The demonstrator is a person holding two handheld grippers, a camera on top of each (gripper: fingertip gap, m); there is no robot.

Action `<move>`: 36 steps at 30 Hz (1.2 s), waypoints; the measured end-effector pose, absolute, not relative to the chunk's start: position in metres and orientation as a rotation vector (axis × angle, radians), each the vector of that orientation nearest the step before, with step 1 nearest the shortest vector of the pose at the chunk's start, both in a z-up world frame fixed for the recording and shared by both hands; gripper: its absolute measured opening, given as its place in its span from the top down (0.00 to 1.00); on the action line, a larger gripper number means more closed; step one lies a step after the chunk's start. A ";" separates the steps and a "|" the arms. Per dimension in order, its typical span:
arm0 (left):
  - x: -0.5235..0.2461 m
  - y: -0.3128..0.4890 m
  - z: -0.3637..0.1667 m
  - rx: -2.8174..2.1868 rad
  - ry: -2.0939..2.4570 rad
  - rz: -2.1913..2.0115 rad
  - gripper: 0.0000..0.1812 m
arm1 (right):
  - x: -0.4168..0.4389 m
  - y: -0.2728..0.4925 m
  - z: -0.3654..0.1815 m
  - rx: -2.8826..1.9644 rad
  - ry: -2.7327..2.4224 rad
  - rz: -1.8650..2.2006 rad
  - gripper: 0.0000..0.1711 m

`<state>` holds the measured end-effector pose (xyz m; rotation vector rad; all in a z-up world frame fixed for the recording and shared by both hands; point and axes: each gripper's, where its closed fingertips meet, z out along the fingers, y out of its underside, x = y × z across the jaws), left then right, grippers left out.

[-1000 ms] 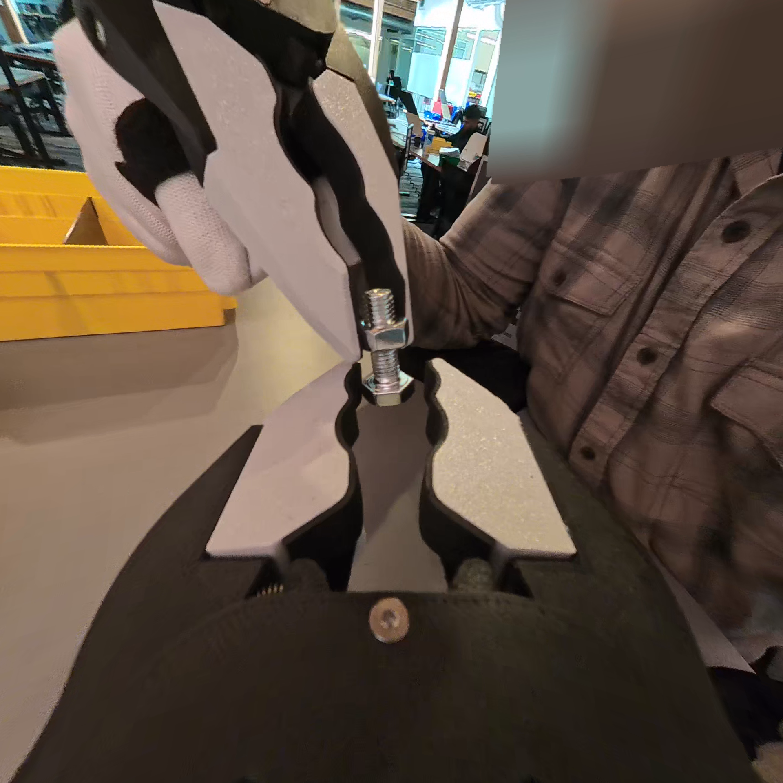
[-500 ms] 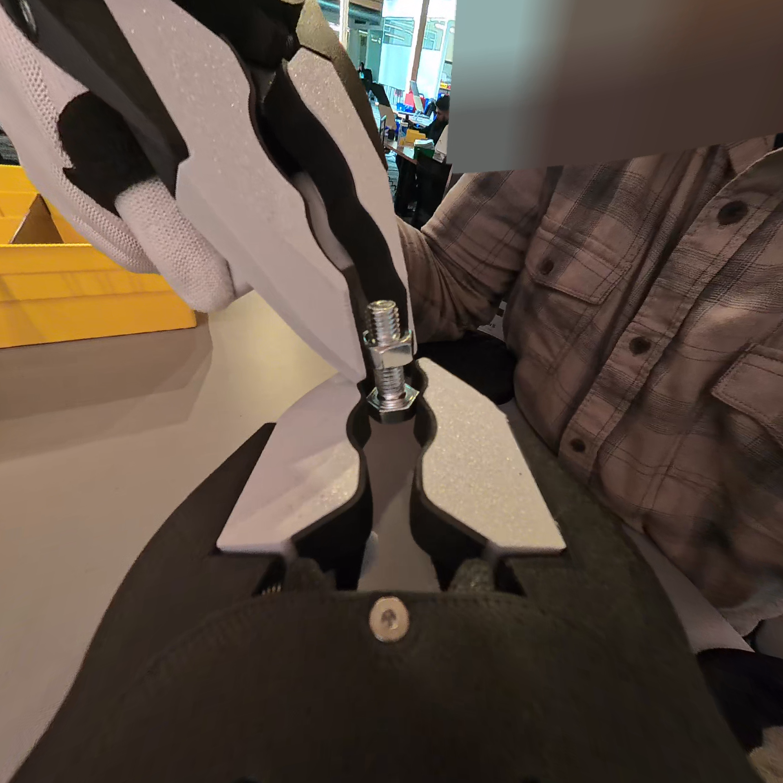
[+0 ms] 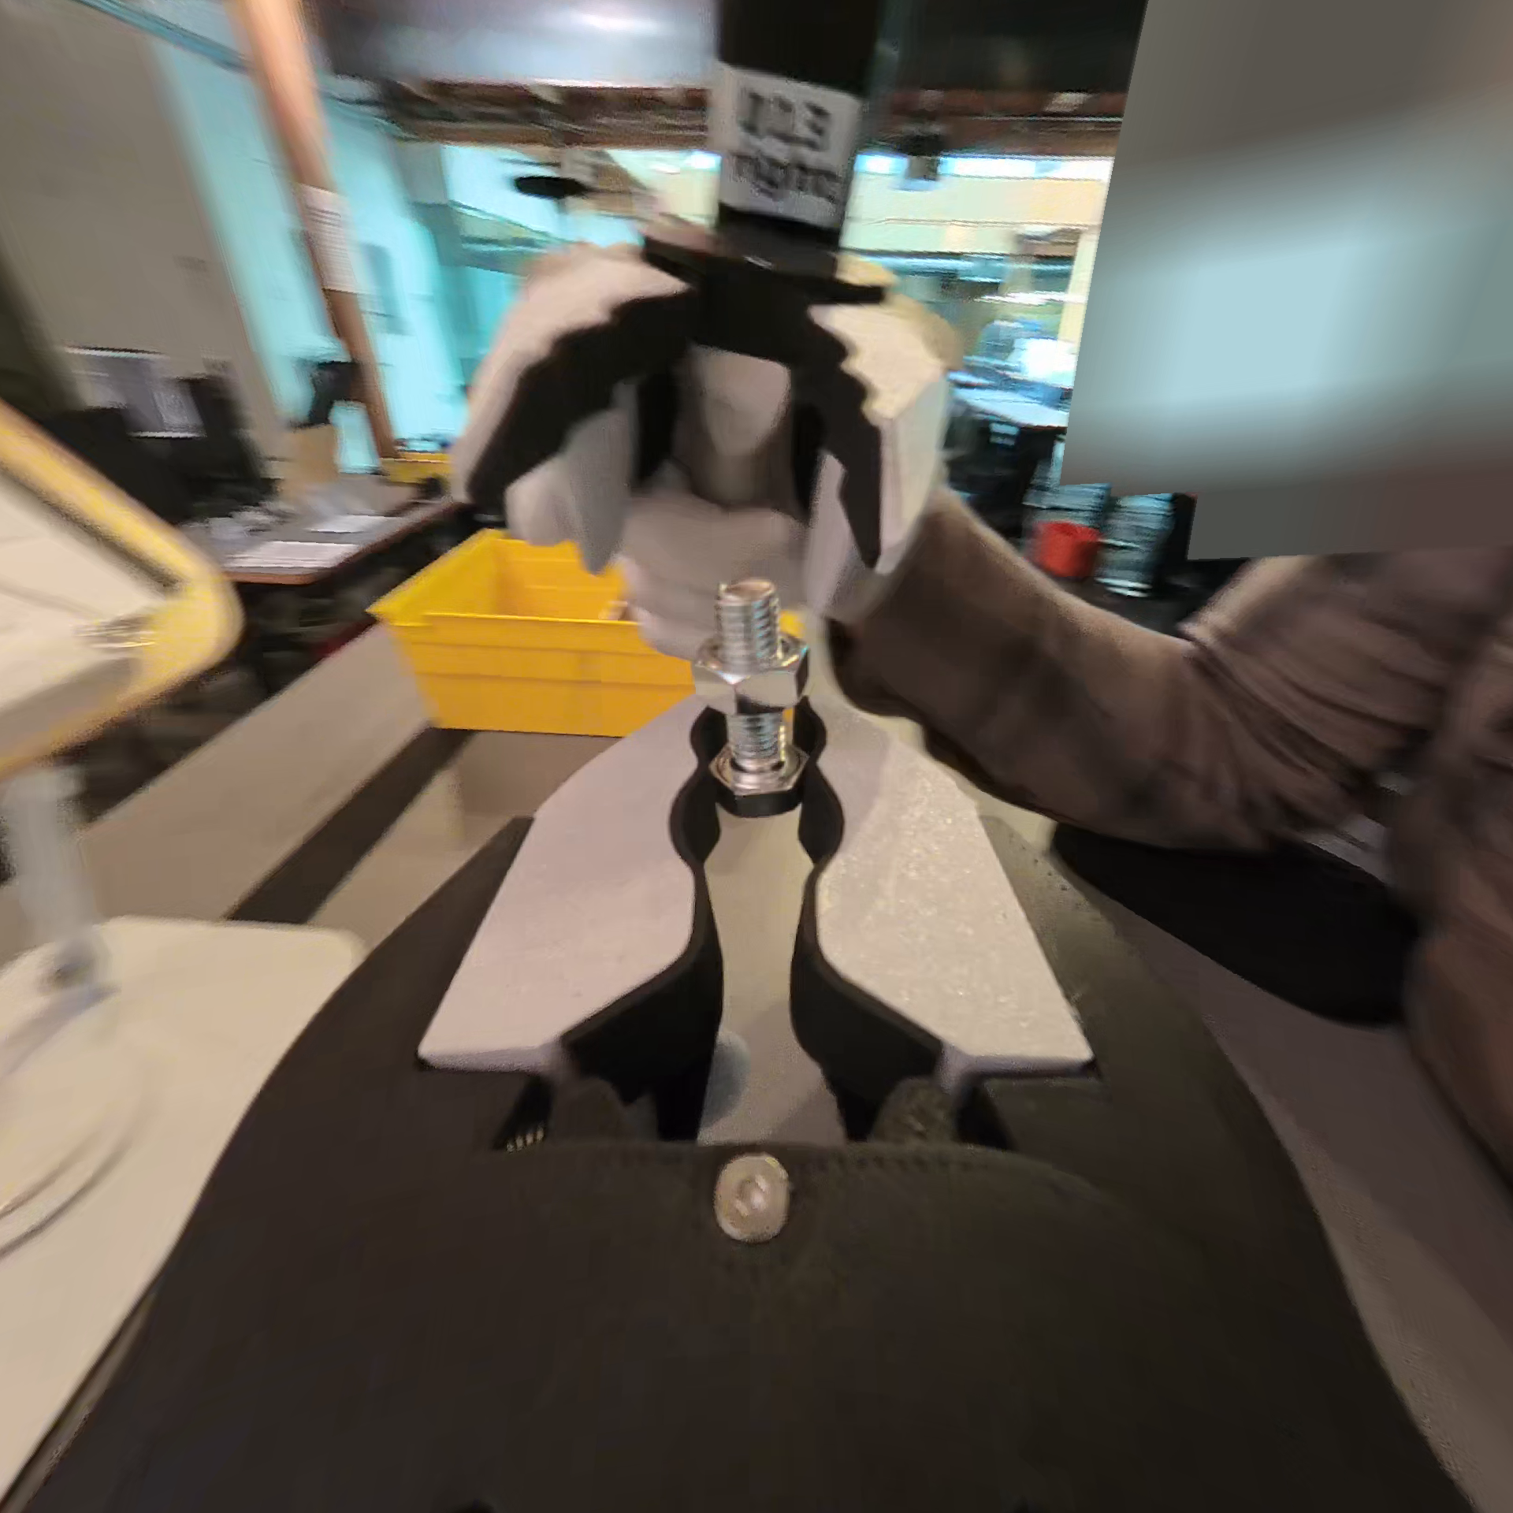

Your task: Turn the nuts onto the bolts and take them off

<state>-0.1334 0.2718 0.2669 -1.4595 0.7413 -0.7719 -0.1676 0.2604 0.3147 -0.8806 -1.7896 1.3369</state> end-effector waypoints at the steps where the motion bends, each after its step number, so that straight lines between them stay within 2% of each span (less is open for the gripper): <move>1: -0.145 0.283 0.271 -1.484 0.655 -0.713 0.91 | -0.175 0.267 0.318 -0.909 -1.727 1.358 0.67; 6: -0.199 0.316 0.273 -1.593 0.410 -0.311 0.91 | -0.206 0.292 0.322 -1.042 -1.482 1.435 0.68; 11: -0.228 0.325 0.277 -1.615 0.273 -0.079 0.91 | -0.234 0.294 0.306 -1.135 -1.399 1.359 0.70; 13: -0.229 0.327 0.275 -1.629 0.287 -0.009 0.91 | -0.241 0.294 0.305 -1.176 -1.337 1.393 0.74; 15: -0.231 0.328 0.273 -1.643 0.283 0.030 0.91 | -0.244 0.294 0.305 -1.179 -1.287 1.410 0.82; 16: -0.232 0.329 0.273 -1.643 0.273 0.049 0.91 | -0.245 0.291 0.304 -1.169 -1.305 1.408 0.89; 17: -0.234 0.329 0.273 -1.640 0.263 0.067 0.91 | -0.246 0.290 0.303 -1.168 -1.303 1.393 0.90; 26: -0.217 0.325 0.276 -1.627 0.328 -0.070 0.91 | -0.236 0.284 0.306 -1.086 -1.393 1.397 0.91; 36: -0.120 0.288 0.269 -1.574 0.702 -0.596 0.91 | -0.158 0.254 0.298 -0.815 -1.838 1.620 0.91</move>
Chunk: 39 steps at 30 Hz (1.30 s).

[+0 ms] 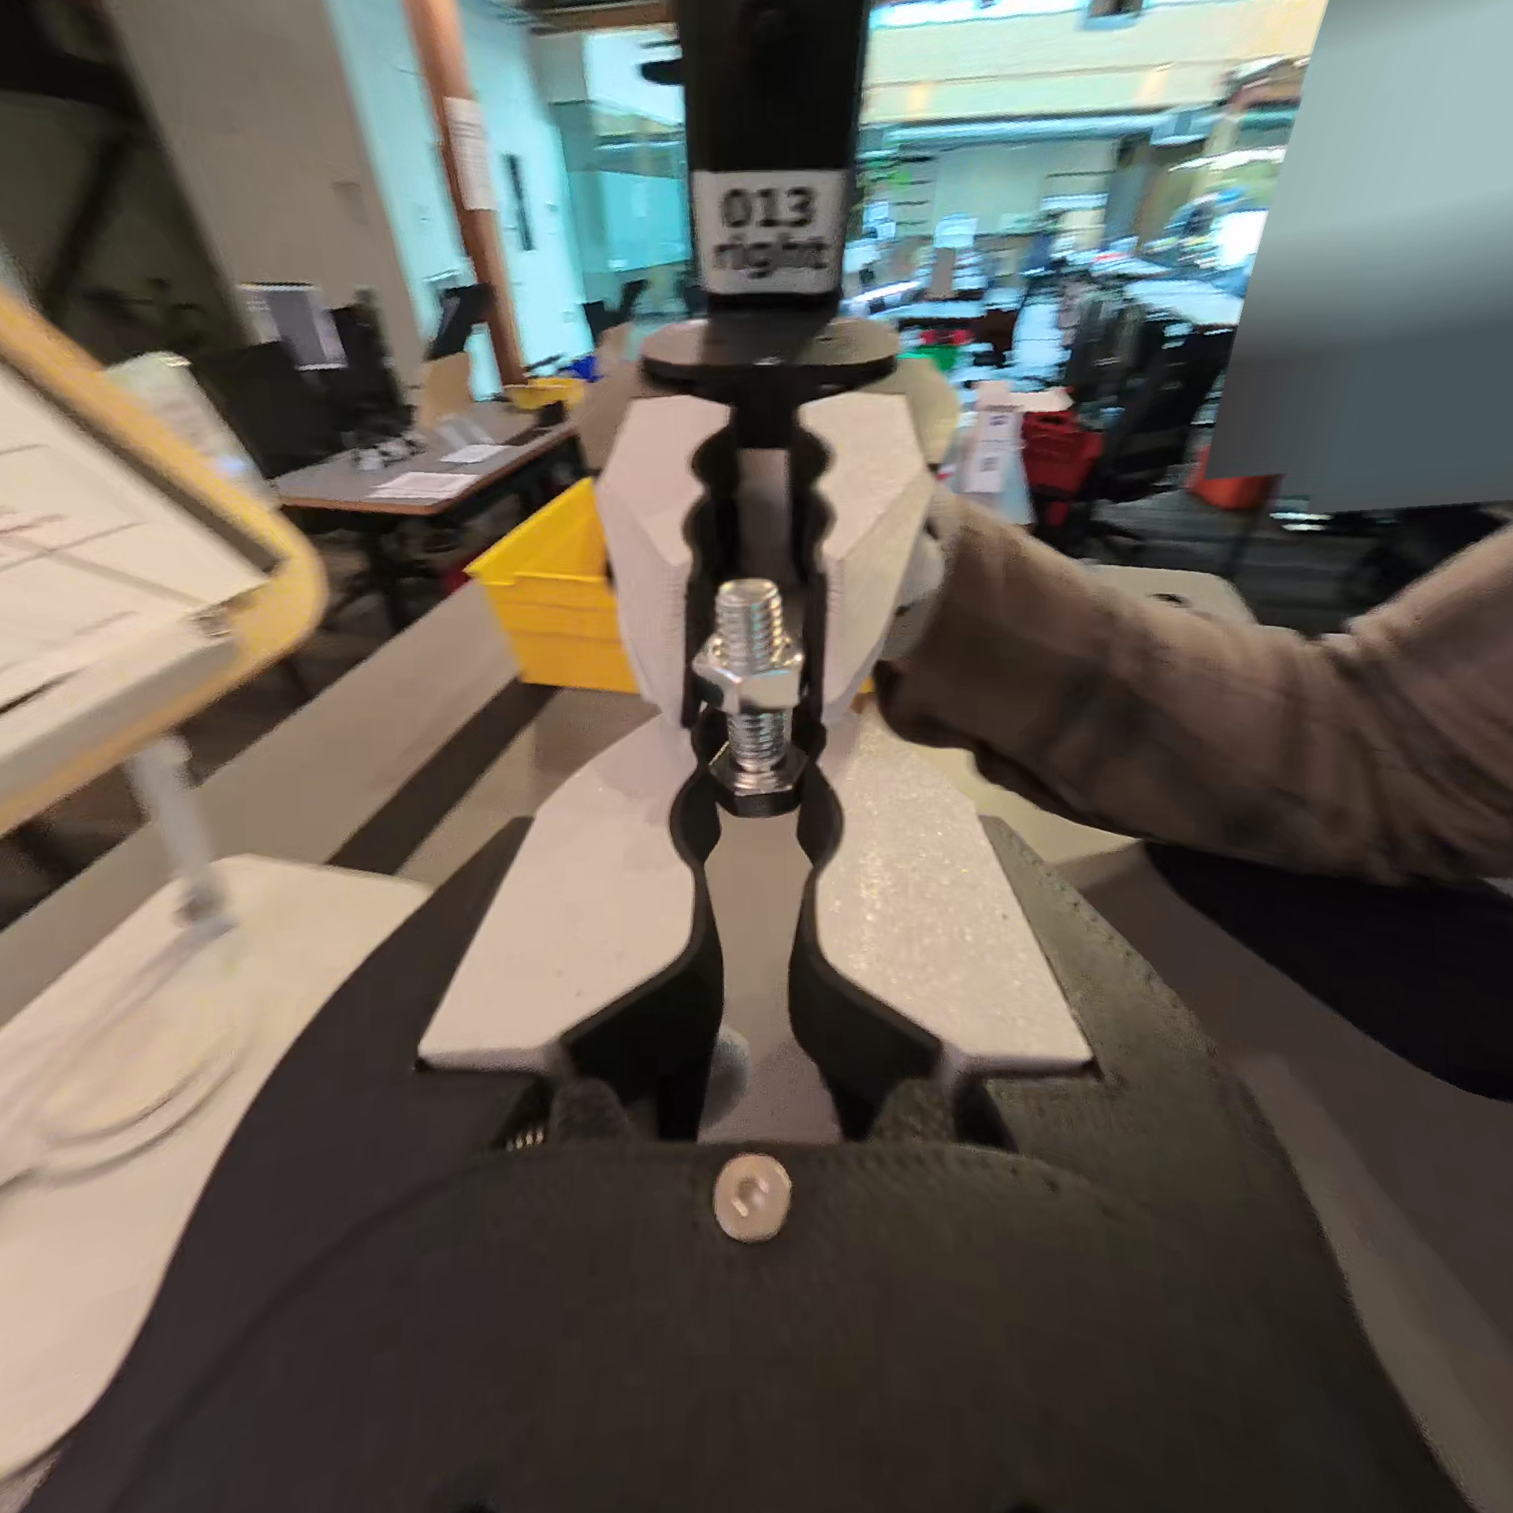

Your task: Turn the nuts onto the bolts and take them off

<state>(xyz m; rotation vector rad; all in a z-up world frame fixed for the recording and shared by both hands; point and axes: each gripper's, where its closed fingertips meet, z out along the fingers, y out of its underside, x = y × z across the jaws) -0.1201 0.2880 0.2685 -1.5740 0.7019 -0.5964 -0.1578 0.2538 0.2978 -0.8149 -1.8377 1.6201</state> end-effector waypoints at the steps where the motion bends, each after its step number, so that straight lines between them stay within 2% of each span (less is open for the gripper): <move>1: -0.109 0.282 0.268 -1.555 0.742 -0.657 0.91 | -0.148 0.249 0.297 -0.762 -1.875 1.643 0.91; 5: -0.067 0.252 0.270 -1.458 0.893 -0.874 0.92 | -0.109 0.225 0.298 -0.559 -2.007 1.839 0.91; 9: -0.064 0.254 0.275 -1.441 0.852 -0.898 0.91 | -0.105 0.226 0.302 -0.509 -1.974 1.881 0.91; 10: -0.071 0.261 0.276 -1.454 0.816 -0.862 0.91 | -0.111 0.231 0.306 -0.529 -1.915 1.851 0.88; 11: -0.079 0.267 0.276 -1.472 0.776 -0.824 0.91 | -0.120 0.238 0.308 -0.575 -1.857 1.818 0.79; 12: -0.087 0.273 0.277 -1.481 0.739 -0.795 0.91 | -0.127 0.244 0.309 -0.627 -1.828 1.794 0.74; 14: -0.104 0.284 0.277 -1.507 0.663 -0.728 0.91 | -0.139 0.253 0.309 -0.682 -1.770 1.745 0.67; 16: -0.118 0.290 0.278 -1.514 0.613 -0.692 0.91 | -0.150 0.261 0.310 -0.730 -1.718 1.721 0.69; 19: -0.136 0.299 0.277 -1.541 0.545 -0.625 0.91 | -0.169 0.275 0.307 -0.814 -1.639 1.646 0.77; 25: -0.164 0.316 0.270 -1.601 0.434 -0.448 0.91 | -0.193 0.280 0.306 -0.876 -1.528 1.632 0.82; 28: -0.163 0.316 0.270 -1.601 0.443 -0.442 0.91 | -0.198 0.274 0.303 -0.863 -1.537 1.628 0.91; 34: -0.154 0.310 0.269 -1.595 0.502 -0.479 0.91 | -0.189 0.269 0.303 -0.834 -1.580 1.687 0.91; 39: -0.112 0.282 0.270 -1.520 0.721 -0.672 0.91 | -0.152 0.247 0.303 -0.667 -1.752 1.816 0.91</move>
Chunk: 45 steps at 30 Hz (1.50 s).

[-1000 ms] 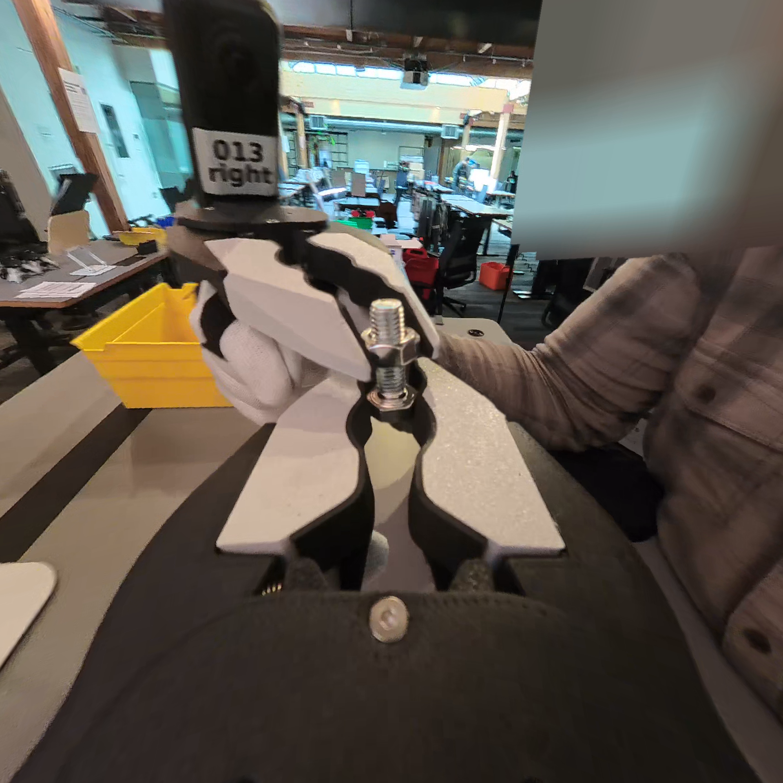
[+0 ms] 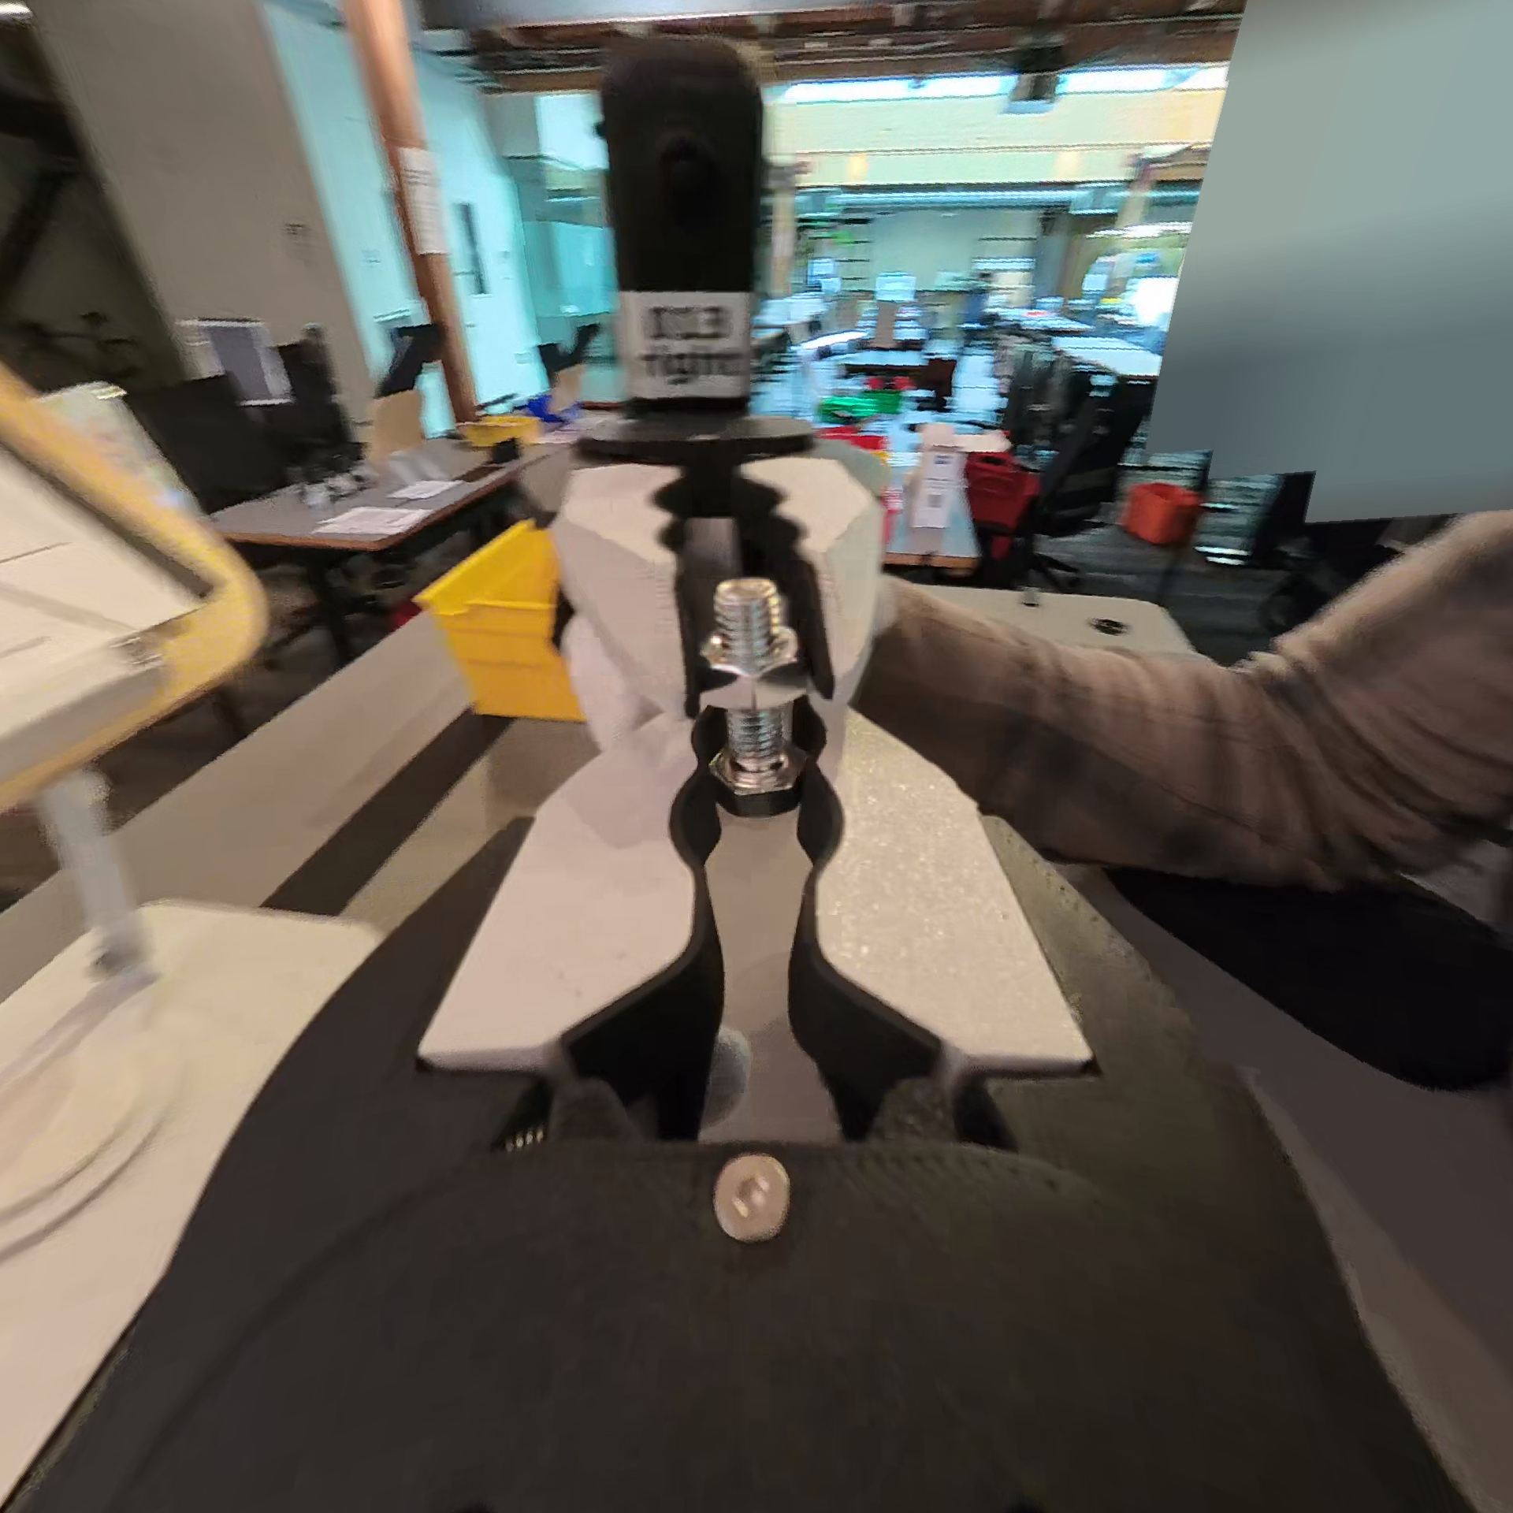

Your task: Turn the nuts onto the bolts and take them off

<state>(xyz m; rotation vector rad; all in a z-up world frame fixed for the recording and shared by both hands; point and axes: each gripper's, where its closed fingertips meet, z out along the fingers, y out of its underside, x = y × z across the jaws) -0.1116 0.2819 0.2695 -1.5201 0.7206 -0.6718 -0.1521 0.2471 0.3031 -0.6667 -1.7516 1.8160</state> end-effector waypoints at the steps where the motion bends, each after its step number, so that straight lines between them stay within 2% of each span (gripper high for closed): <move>1: -0.100 0.274 0.269 -1.499 0.777 -0.719 0.91 | -0.141 0.241 0.303 -0.618 -1.797 1.856 0.91; 11: -0.016 0.177 0.268 -1.258 1.227 -1.207 0.91 | -0.053 0.166 0.300 0.005 -2.195 2.175 0.91; 18: -0.021 0.179 0.273 -1.248 1.199 -1.216 0.92 | -0.059 0.164 0.304 -0.014 -2.160 2.113 0.90; 19: -0.025 0.186 0.274 -1.263 1.170 -1.185 0.91 | -0.065 0.168 0.306 -0.056 -2.123 2.091 0.89; 21: -0.038 0.205 0.274 -1.310 1.091 -1.102 0.91 | -0.078 0.181 0.310 -0.176 -2.045 2.048 0.76; 24: -0.063 0.231 0.275 -1.359 0.955 -1.019 0.91 | -0.098 0.206 0.312 -0.345 -1.937 1.957 0.70; 28: -0.097 0.263 0.272 -1.435 0.785 -0.882 0.91 | -0.121 0.234 0.313 -0.516 -1.808 1.872 0.70; 34: -0.148 0.307 0.260 -1.547 0.519 -0.629 0.91 | -0.166 0.263 0.307 -0.739 -1.642 1.754 0.78; 38: -0.163 0.320 0.254 -1.574 0.451 -0.497 0.91 | -0.194 0.284 0.291 -0.907 -1.578 1.608 0.77; 42: -0.176 0.329 0.251 -1.587 0.369 -0.396 0.92 | -0.210 0.290 0.278 -0.997 -1.563 1.548 0.85; 45: -0.180 0.331 0.250 -1.593 0.357 -0.361 0.92 | -0.214 0.290 0.277 -0.995 -1.554 1.544 0.88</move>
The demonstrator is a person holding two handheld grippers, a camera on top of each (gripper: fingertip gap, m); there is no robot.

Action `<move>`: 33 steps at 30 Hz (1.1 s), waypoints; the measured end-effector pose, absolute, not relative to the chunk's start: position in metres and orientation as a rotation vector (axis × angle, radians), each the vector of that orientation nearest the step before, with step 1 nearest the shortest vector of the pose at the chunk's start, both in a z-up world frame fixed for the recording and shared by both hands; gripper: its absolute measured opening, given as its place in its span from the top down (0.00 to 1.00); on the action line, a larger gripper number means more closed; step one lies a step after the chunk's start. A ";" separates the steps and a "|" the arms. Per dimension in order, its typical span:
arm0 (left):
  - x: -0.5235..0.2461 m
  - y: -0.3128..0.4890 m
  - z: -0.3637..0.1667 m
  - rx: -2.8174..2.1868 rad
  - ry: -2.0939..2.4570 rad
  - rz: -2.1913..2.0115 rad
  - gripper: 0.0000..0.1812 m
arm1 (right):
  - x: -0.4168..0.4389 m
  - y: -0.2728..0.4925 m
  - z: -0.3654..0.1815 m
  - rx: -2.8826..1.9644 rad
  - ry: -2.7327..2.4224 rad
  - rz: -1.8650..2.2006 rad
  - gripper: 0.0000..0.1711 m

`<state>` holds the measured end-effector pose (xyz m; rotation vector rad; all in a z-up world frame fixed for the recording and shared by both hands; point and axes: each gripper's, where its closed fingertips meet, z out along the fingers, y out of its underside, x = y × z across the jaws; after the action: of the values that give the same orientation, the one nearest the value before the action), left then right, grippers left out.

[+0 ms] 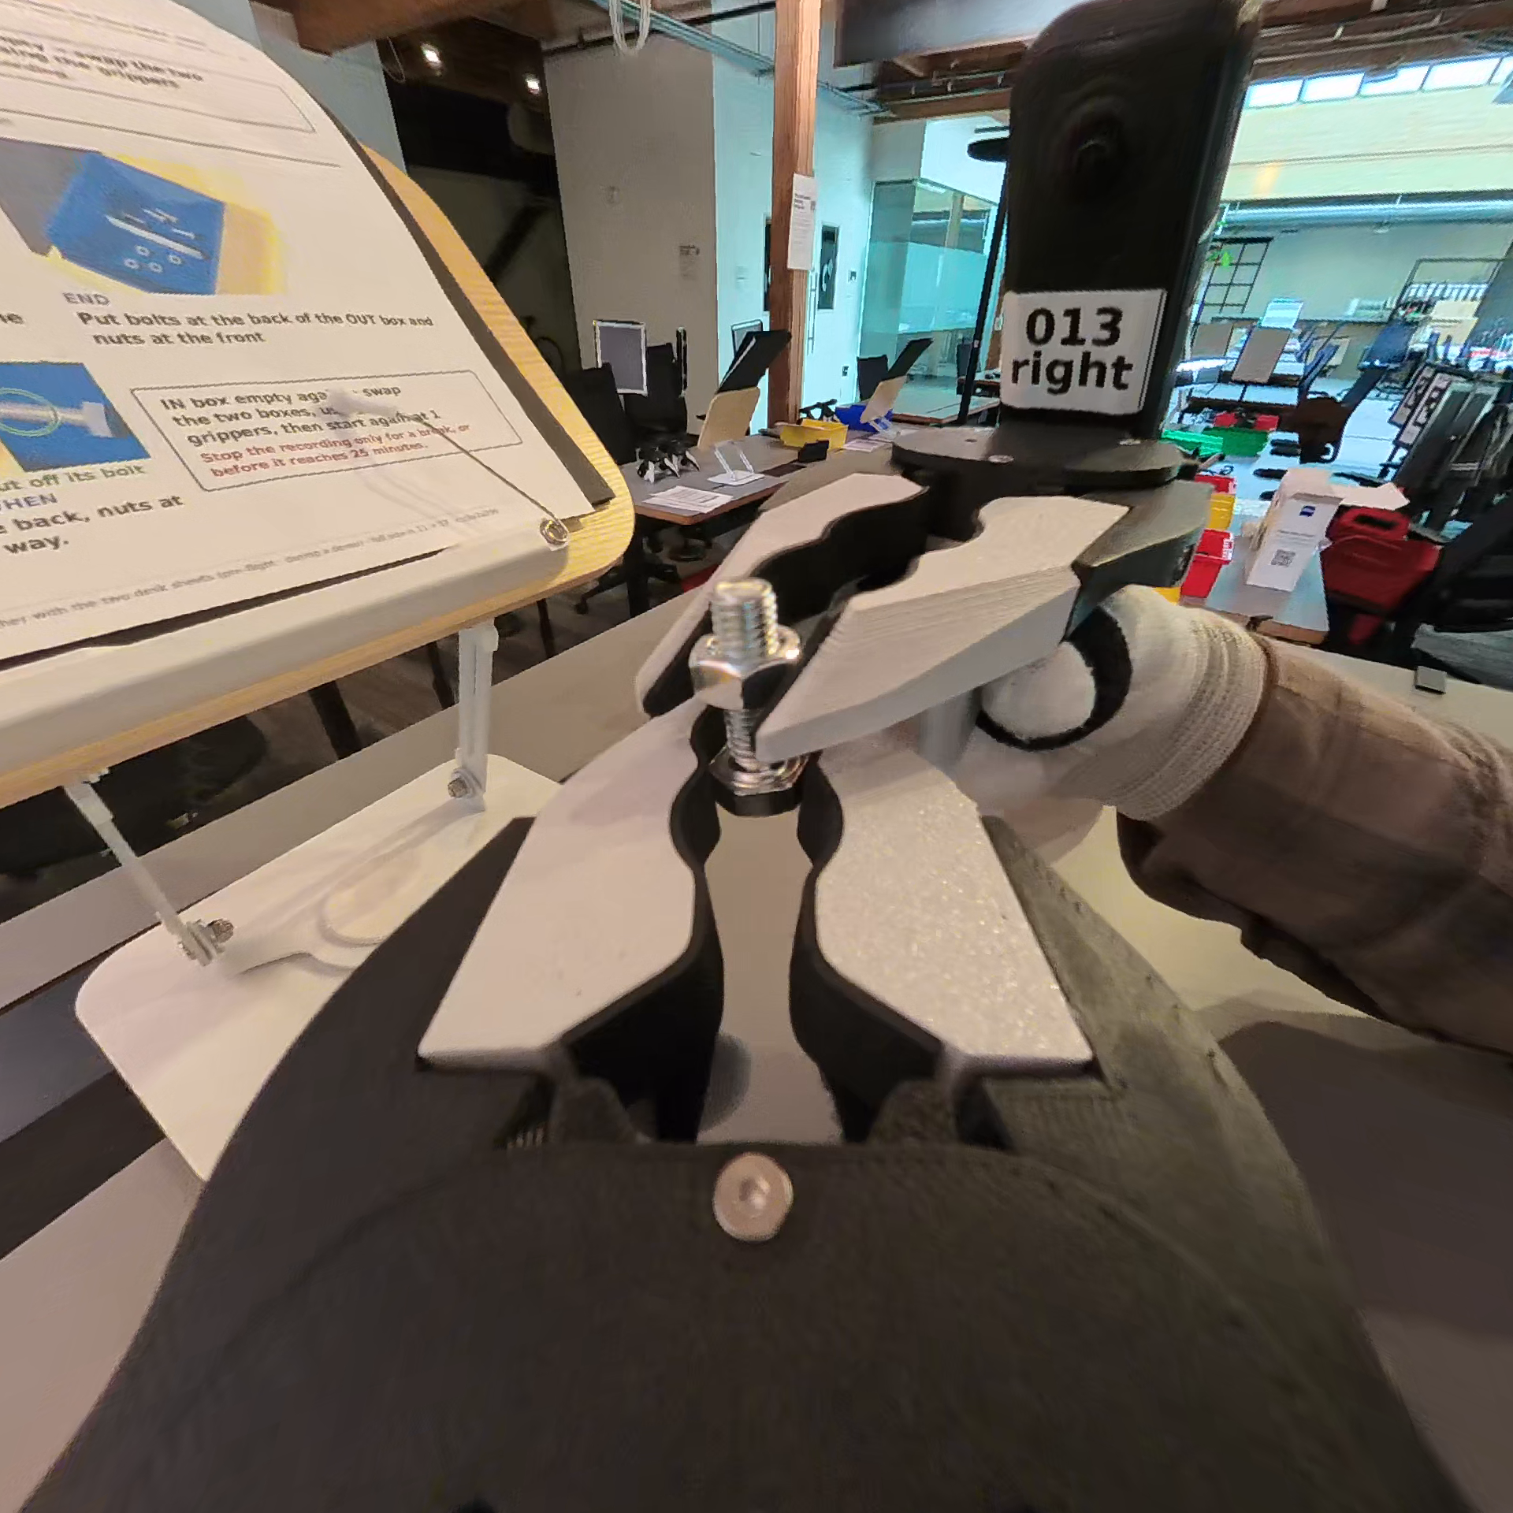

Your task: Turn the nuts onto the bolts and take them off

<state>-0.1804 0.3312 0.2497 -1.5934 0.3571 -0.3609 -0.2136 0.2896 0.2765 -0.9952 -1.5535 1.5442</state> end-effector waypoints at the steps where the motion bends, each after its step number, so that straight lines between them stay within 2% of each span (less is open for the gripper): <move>1: -0.180 0.331 0.250 -1.596 0.356 -0.371 0.92 | -0.214 0.290 0.277 -0.997 -1.549 1.550 0.89; 7: -0.170 0.324 0.251 -1.591 0.432 -0.422 0.92 | -0.207 0.285 0.278 -0.953 -1.594 1.576 0.90; 16: -0.104 0.279 0.261 -1.482 0.747 -0.746 0.91 | -0.149 0.247 0.287 -0.651 -1.853 1.698 0.90; 22: -0.093 0.277 0.263 -1.471 0.753 -0.773 0.91 | -0.137 0.243 0.291 -0.634 -1.891 1.723 0.90; 24: -0.102 0.292 0.255 -1.533 0.711 -0.658 0.91 | -0.144 0.256 0.294 -0.725 -1.847 1.632 0.69; 26: -0.112 0.304 0.249 -1.577 0.660 -0.562 0.92 | -0.144 0.267 0.301 -0.802 -1.827 1.555 0.63; 33: -0.144 0.333 0.253 -1.611 0.351 -0.347 0.91 | -0.166 0.309 0.320 -1.198 -1.462 1.349 0.67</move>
<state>-0.1439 0.3328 0.2531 -1.6114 0.3509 -0.3475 -0.1664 0.3088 0.3197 -1.1981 -1.4621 1.3493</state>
